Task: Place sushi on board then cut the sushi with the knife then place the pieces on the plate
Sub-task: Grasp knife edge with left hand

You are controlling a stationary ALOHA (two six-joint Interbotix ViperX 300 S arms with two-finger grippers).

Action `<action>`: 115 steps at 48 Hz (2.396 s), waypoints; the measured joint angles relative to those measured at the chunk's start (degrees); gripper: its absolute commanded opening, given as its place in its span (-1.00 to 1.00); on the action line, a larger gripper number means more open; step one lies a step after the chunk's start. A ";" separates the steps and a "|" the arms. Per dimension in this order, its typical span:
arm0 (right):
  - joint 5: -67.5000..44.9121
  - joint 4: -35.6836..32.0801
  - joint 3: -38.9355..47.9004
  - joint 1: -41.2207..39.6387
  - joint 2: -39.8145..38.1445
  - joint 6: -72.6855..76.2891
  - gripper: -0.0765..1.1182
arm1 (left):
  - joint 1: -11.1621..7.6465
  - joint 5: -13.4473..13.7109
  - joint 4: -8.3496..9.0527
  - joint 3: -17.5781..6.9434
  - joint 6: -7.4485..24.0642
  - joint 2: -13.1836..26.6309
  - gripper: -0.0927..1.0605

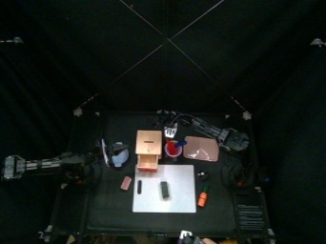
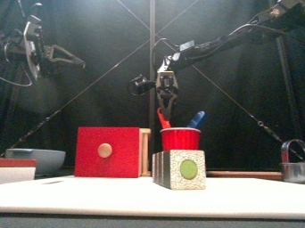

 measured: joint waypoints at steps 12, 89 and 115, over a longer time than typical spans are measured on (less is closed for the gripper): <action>0.09 -0.09 -0.62 0.26 -1.76 1.14 -0.29 | 0.09 -0.09 0.00 0.18 0.00 0.00 -0.71; -45.79 5.36 39.02 14.06 -43.07 4.04 -0.30 | -8.26 -10.99 5.45 -7.21 -0.18 21.97 0.58; -77.08 5.80 54.23 24.61 -48.87 4.48 -0.30 | -13.45 -11.25 5.36 -10.99 0.18 29.27 0.58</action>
